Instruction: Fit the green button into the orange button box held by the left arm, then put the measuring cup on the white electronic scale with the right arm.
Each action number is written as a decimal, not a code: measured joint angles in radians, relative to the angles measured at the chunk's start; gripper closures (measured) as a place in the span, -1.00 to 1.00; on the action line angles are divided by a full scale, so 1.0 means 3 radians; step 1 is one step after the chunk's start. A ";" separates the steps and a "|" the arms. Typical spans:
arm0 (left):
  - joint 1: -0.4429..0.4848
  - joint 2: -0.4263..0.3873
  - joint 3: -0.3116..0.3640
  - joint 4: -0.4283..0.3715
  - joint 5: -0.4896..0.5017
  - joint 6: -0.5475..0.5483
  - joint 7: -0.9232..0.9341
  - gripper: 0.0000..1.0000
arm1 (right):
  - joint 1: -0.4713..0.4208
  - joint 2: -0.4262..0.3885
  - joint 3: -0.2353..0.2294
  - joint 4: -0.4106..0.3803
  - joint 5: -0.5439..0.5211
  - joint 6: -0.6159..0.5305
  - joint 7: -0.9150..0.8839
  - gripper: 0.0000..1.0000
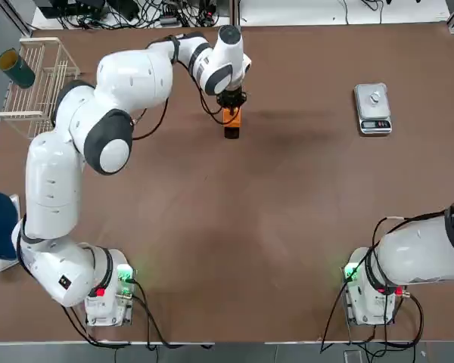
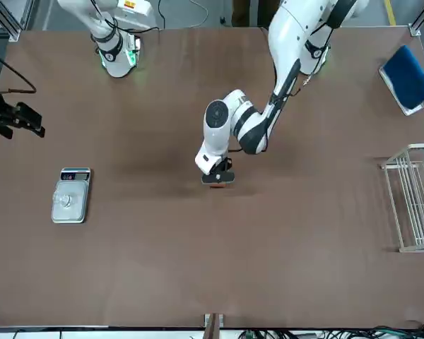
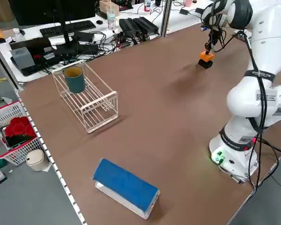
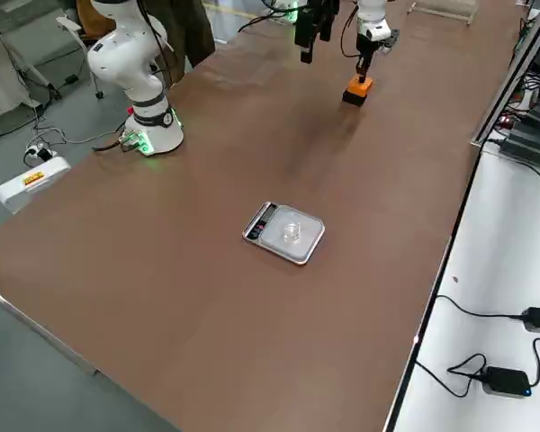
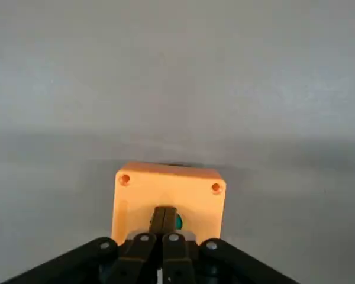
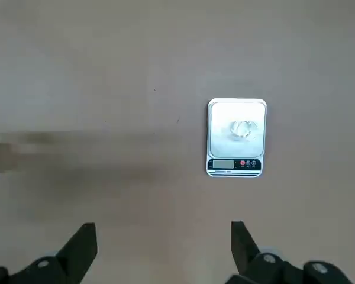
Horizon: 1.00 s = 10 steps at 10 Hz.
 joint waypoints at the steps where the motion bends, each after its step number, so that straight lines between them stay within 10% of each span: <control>1: 0.0000 0.0000 0.0000 0.0001 0.0000 -0.0002 0.0000 0.98 | -0.0002 -0.0001 0.0000 0.0002 0.0000 0.0000 0.0000 -1.00; 6: 0.0282 -0.0307 -0.0035 0.0059 -0.0139 -0.0336 0.0084 0.82 | -0.0008 -0.0001 0.0002 0.0015 -0.0001 -0.0001 0.0000 -1.00; 10: 0.0684 -0.0743 -0.0025 0.0067 -0.0155 -0.1081 0.0337 -0.30 | -0.0014 -0.0002 0.0002 0.0018 -0.0001 -0.0006 0.0002 -1.00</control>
